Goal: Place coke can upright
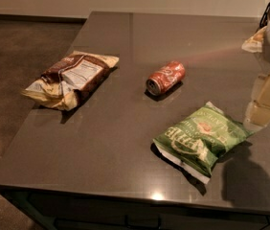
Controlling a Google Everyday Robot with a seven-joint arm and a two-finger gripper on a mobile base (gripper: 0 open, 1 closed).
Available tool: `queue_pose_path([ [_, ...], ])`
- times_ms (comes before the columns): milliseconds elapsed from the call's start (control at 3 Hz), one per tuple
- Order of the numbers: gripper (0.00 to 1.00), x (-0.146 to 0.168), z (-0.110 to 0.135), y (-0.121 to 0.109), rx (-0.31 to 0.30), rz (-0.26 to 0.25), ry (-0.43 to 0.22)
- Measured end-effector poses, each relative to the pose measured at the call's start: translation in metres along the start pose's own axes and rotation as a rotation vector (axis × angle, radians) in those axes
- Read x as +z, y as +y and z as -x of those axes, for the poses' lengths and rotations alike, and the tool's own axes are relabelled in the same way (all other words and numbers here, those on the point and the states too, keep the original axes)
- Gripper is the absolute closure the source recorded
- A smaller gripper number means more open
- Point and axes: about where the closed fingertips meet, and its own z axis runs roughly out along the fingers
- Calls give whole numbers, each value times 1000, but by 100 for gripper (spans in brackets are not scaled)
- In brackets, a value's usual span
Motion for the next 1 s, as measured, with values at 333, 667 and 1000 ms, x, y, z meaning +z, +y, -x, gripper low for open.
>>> queue_pose_path([
  [333, 0, 0, 0, 0, 0, 0, 0],
  [667, 0, 12, 12, -17, -57, -2, -15],
  [1000, 0, 38, 42, -43, -178, 7, -28],
])
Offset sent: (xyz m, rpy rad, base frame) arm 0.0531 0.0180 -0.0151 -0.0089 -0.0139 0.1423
